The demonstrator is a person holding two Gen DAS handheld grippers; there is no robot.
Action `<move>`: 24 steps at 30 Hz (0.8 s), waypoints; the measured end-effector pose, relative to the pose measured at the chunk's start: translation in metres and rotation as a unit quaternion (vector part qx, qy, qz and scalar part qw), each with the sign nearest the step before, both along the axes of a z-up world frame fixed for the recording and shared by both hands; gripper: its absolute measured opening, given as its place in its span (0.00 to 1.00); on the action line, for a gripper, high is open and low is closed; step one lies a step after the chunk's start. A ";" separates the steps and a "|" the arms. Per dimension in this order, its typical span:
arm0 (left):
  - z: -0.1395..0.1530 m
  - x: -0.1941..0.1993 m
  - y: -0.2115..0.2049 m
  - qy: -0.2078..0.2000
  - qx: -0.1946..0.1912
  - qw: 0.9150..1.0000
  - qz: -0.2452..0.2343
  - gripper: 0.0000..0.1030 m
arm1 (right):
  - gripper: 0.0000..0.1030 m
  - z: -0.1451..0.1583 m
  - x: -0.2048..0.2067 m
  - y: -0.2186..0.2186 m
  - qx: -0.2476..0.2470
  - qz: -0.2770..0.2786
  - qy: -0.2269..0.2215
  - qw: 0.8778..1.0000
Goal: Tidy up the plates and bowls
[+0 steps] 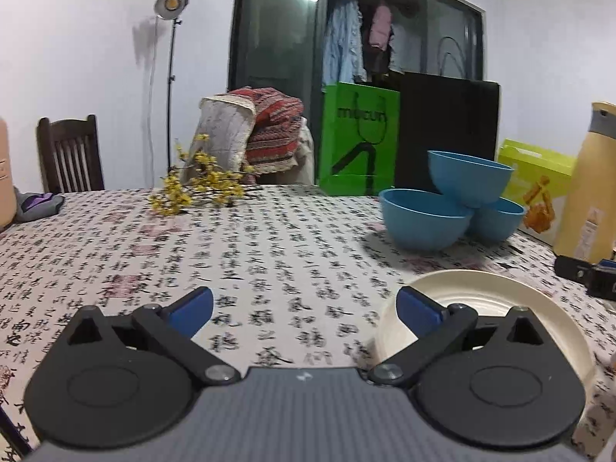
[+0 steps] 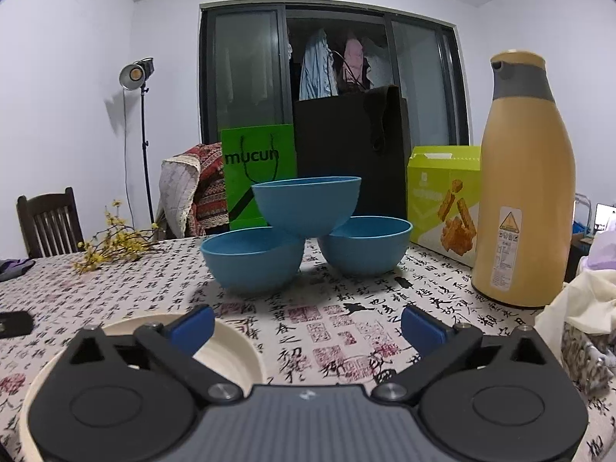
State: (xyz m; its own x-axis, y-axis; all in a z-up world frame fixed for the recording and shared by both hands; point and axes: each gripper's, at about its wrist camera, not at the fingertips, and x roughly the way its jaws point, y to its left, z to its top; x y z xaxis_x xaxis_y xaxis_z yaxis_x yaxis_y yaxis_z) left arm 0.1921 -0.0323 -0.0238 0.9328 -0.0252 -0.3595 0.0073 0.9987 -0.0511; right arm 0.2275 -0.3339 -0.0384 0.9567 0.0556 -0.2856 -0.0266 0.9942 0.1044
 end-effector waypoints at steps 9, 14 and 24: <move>-0.012 0.008 0.028 0.020 -0.069 0.997 -0.002 1.00 | 1.00 -0.017 0.022 -0.012 0.020 0.003 0.014 1.000; -0.015 0.007 0.031 0.018 -0.084 0.996 0.002 1.00 | 1.00 -0.019 0.019 -0.013 0.030 0.010 0.010 0.999; -0.015 0.005 0.038 0.011 -0.109 0.994 0.008 1.00 | 1.00 -0.020 0.015 -0.022 0.064 0.002 -0.001 0.998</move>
State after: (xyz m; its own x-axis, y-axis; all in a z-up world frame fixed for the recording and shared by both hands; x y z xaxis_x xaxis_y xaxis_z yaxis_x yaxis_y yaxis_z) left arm 0.1972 0.0060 -0.0387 0.9257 -0.0898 -0.3675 -0.0119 0.9640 -0.2655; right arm 0.2423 -0.3557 -0.0586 0.9568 0.0954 -0.2746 -0.0310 0.9727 0.2299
